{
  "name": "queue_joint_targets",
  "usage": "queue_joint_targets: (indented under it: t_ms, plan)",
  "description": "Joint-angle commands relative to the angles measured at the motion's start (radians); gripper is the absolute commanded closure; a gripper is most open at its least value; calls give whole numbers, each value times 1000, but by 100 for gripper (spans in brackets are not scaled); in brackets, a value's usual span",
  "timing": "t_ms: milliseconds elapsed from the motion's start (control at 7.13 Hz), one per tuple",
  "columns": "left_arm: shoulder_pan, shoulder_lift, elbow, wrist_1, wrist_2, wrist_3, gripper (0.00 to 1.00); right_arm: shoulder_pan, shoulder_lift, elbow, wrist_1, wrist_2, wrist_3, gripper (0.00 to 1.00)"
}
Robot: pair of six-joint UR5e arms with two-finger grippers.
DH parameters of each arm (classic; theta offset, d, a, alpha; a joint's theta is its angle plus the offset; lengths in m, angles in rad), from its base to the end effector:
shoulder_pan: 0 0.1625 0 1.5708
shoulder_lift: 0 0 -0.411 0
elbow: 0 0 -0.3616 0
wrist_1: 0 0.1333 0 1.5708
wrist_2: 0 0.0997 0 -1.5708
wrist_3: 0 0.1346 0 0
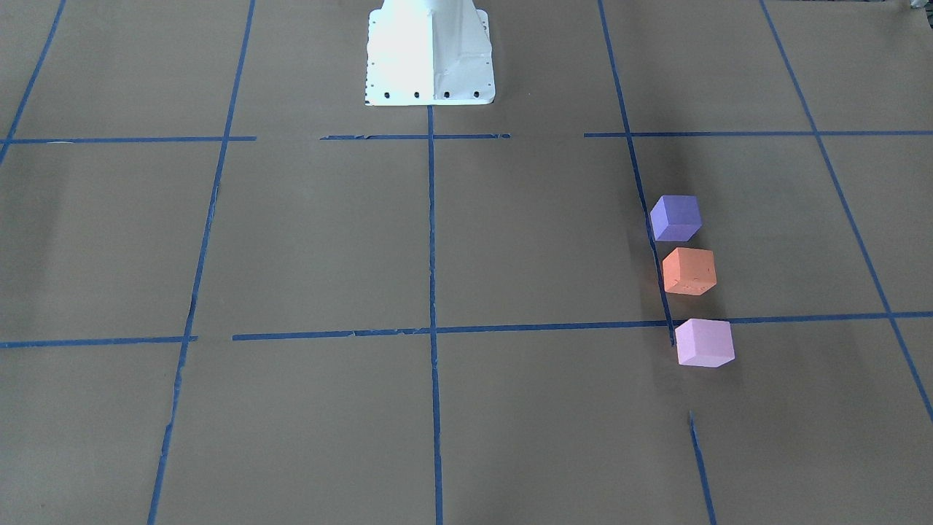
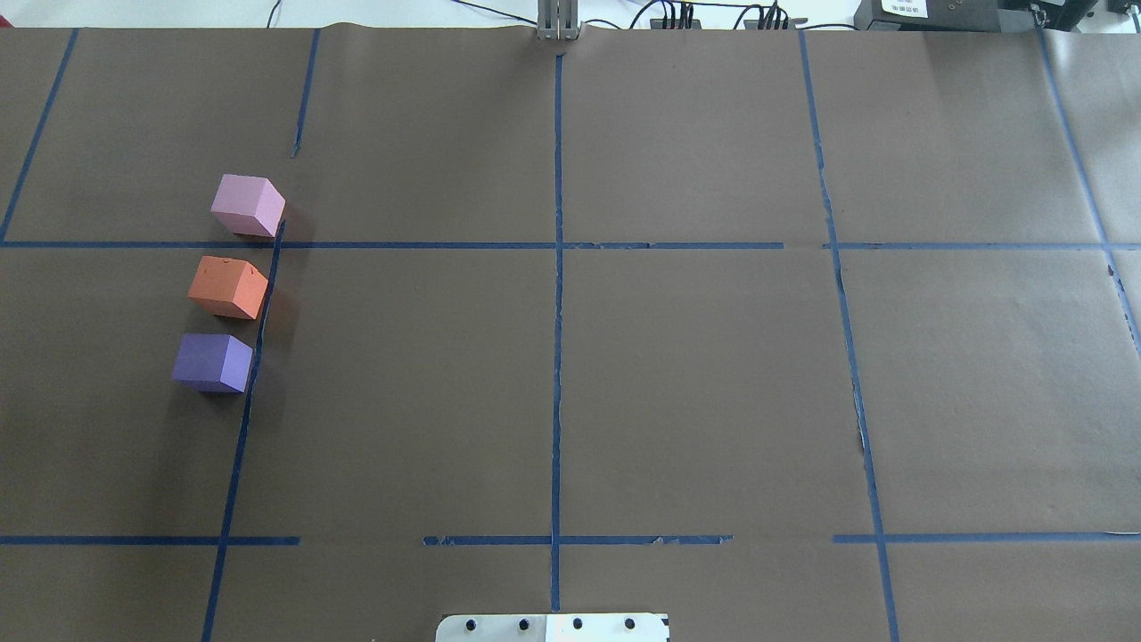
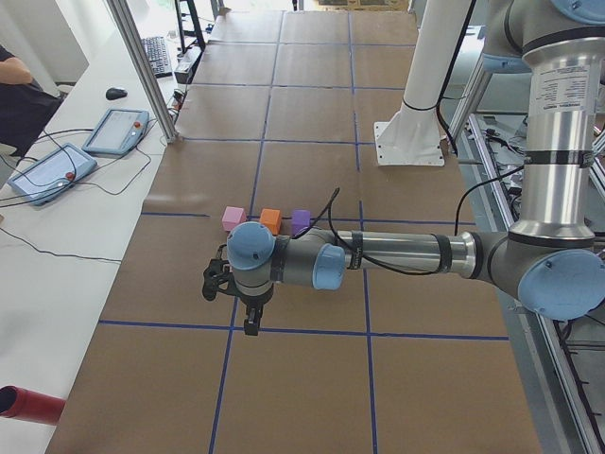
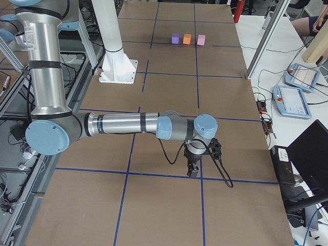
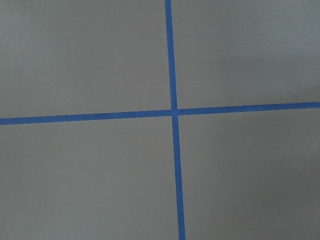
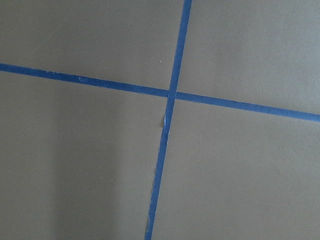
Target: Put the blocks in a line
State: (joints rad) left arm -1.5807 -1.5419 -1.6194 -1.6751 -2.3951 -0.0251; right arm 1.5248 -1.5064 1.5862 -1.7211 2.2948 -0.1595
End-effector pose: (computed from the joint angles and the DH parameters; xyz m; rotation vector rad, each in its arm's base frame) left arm -0.0390 -0.4595 0.6446 0.1106 0.8240 0.0182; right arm 0.0221 -0.4808 0.6514 -0.0263 -0.7273 -0.1708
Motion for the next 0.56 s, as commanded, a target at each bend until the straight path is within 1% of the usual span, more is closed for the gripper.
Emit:
queue_joint_targets:
  t_ms: [0,280,421]
  plan:
    - [1,0,1,2,2,-4,0,0,0,0,0,0,0,0]
    - [-1,-1,-17,14,1,-6,0,0,0,0,0,0,0,0]
    - [1,-13,-17,49,1,-6,0,0,0,0,0,0,0,0]
